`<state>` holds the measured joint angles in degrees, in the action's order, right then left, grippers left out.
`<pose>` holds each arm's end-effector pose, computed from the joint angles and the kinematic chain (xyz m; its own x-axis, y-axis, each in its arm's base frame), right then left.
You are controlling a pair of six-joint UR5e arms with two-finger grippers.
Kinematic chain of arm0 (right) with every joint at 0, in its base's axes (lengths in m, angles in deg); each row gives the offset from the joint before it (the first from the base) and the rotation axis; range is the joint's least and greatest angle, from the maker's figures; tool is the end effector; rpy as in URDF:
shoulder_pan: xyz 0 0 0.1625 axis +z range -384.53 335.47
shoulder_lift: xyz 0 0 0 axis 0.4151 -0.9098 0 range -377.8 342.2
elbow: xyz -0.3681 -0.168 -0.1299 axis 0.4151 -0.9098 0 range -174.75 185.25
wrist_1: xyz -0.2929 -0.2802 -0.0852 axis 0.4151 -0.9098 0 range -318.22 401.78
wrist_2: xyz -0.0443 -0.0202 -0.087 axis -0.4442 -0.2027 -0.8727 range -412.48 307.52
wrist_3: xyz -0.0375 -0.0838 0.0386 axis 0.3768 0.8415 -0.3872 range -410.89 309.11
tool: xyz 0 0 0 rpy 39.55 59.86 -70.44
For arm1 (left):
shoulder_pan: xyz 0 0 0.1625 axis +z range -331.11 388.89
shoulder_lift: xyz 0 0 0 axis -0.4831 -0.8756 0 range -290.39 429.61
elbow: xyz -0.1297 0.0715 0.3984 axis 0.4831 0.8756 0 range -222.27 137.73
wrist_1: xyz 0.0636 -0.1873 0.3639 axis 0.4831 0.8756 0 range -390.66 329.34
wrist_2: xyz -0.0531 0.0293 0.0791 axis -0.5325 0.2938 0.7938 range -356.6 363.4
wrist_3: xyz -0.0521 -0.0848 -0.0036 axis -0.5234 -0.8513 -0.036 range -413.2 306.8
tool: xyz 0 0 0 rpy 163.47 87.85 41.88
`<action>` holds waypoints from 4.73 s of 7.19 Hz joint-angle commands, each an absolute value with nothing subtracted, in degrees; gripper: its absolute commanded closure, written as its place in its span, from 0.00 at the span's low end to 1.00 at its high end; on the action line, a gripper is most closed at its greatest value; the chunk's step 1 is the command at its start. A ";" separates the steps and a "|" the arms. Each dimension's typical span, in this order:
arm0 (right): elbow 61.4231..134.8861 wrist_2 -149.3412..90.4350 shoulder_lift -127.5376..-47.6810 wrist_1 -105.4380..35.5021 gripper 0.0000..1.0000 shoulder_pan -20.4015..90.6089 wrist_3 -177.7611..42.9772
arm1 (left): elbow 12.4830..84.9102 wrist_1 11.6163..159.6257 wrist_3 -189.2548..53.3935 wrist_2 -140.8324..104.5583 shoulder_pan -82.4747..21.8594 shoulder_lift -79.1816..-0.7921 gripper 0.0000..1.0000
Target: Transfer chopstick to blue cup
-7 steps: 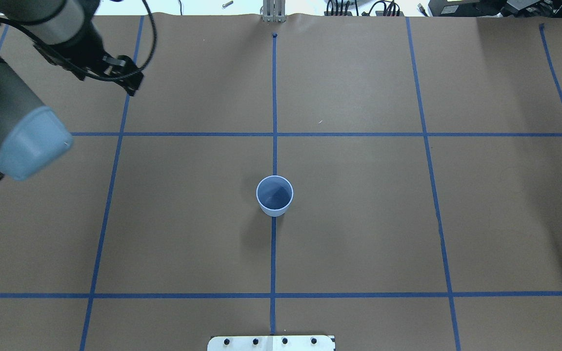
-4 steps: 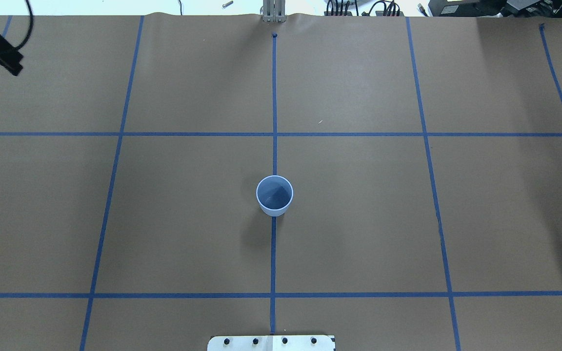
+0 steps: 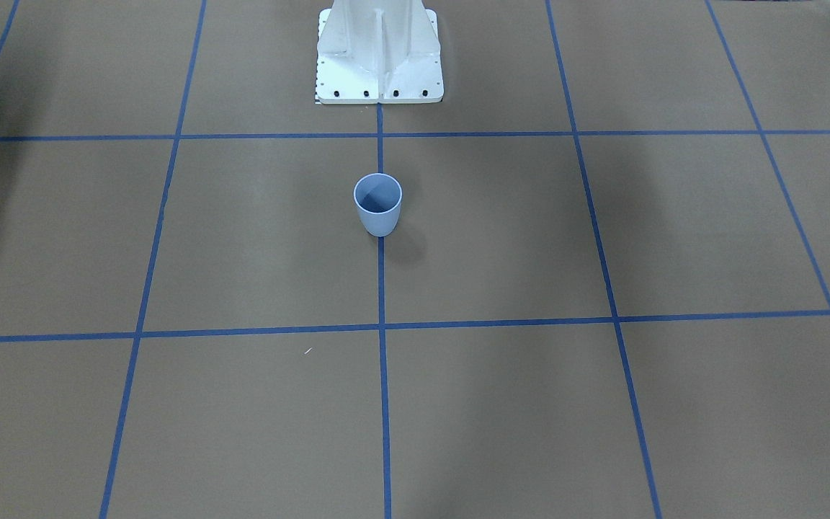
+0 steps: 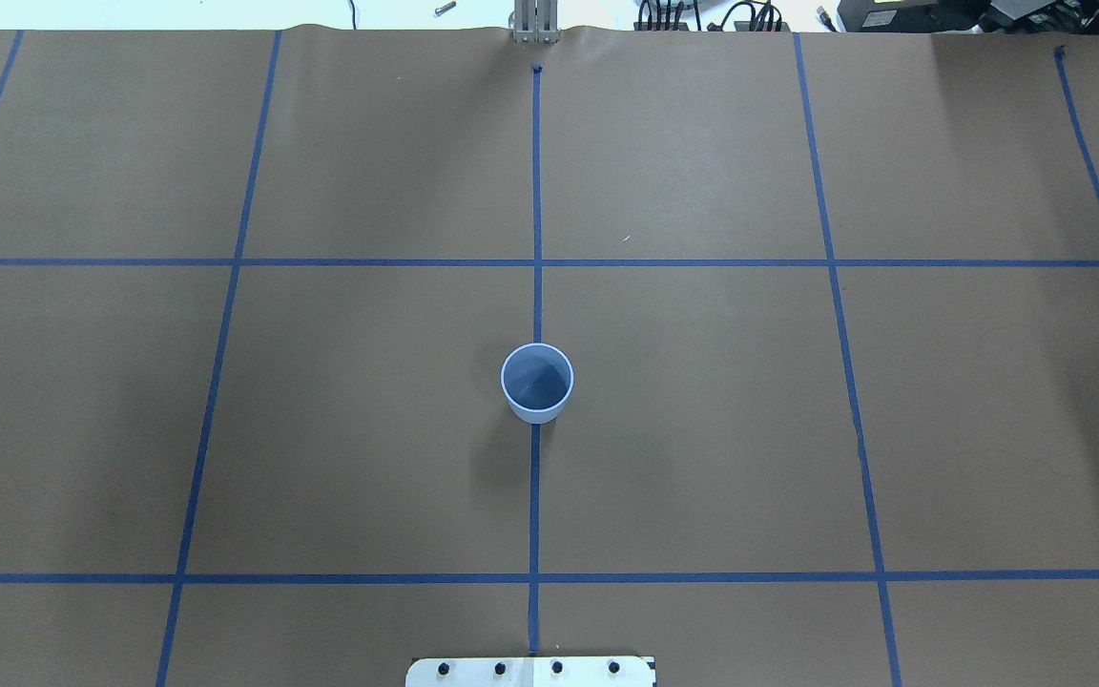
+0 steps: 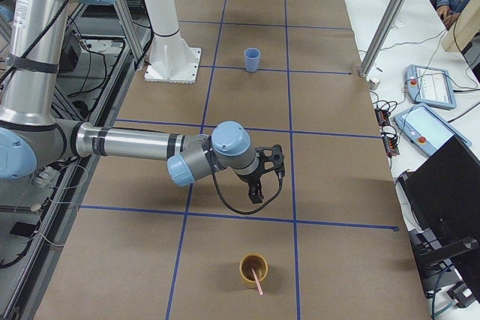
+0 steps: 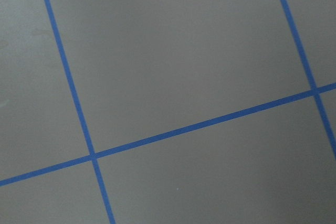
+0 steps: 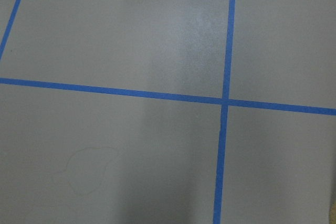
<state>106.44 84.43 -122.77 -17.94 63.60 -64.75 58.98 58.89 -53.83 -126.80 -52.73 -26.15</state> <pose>0.0475 -0.4028 0.6153 0.6597 -0.1236 0.7413 -0.1326 0.9517 0.2767 0.0097 -0.5392 0.5152 0.7304 0.2830 -0.6217 -0.1318 0.9514 0.2782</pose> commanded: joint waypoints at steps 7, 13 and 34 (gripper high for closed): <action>99.47 82.35 -123.71 -34.25 0.02 81.29 -48.90 | 55.98 76.38 -54.26 -127.39 -54.34 -14.96 0.01; 84.60 72.77 -113.80 -21.75 0.05 80.86 -71.42 | 57.30 79.56 -54.52 -128.18 -54.34 -11.51 0.01; 80.74 70.66 -113.69 -14.47 0.77 80.06 -84.90 | 58.36 79.56 -54.43 -128.18 -54.35 -11.43 0.01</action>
